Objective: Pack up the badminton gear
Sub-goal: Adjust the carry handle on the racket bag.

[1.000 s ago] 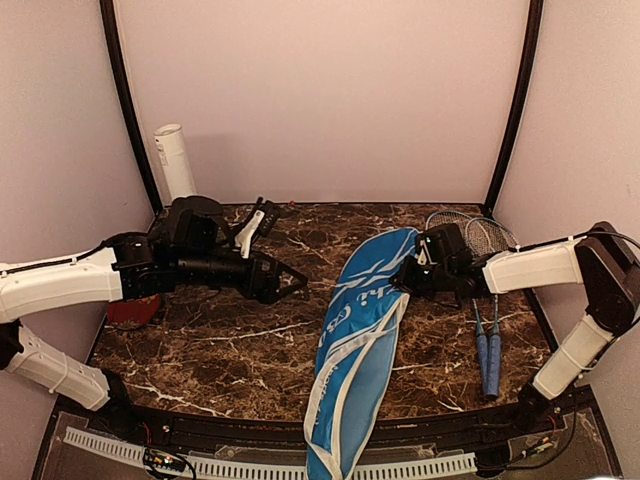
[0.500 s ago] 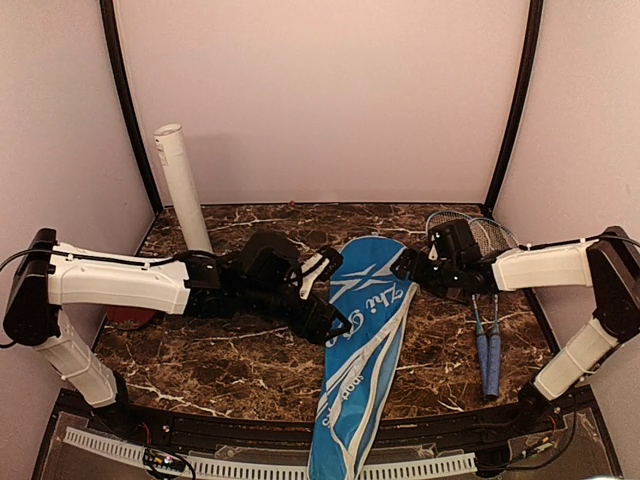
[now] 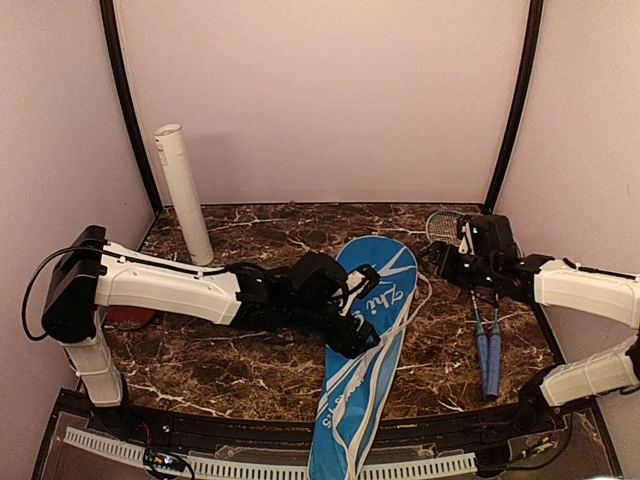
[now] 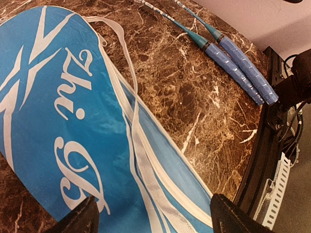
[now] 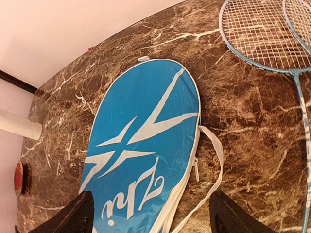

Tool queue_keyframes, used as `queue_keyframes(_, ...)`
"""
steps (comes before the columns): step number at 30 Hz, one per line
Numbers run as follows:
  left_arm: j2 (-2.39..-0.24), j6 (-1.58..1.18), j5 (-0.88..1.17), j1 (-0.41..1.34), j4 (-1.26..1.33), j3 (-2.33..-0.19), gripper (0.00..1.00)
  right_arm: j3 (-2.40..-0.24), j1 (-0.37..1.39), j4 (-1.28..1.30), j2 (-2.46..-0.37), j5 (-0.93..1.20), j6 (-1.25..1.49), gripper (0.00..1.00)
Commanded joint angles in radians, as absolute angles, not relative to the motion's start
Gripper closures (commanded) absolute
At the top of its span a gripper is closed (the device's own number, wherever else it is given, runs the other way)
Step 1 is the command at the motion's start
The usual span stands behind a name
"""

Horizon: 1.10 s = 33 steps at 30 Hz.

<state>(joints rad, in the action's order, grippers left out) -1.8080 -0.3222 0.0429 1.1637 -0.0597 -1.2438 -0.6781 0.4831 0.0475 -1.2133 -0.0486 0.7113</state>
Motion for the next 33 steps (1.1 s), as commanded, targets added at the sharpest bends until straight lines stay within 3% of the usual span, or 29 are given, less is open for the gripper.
queue_keyframes(1,-1.832,-0.316,-0.022,1.187,-0.066,-1.279,0.19,-0.656,0.478,0.061,-1.173,0.019,0.670,0.24)
queue_keyframes(4,-1.860,-0.321,-0.053,1.190,-0.066,-1.288,0.18,-0.651,0.478,0.067,-1.165,0.056,0.669,0.32)
queue_keyframes(12,-1.949,-0.337,-0.100,1.190,-0.136,-1.333,0.18,-0.603,0.479,0.069,-1.131,0.052,0.692,0.30)
queue_keyframes(17,-1.969,-0.340,-0.077,1.190,-0.123,-1.336,0.31,-0.578,0.479,0.069,-1.114,0.048,0.704,0.30)
queue_keyframes(27,-2.015,-0.349,-0.011,1.190,-0.116,-1.348,0.35,-0.561,0.479,0.071,-1.103,0.037,0.709,0.31)
queue_keyframes(33,-2.042,-0.348,-0.002,1.192,-0.120,-1.354,0.42,-0.551,0.479,0.069,-1.103,0.033,0.710,0.31)
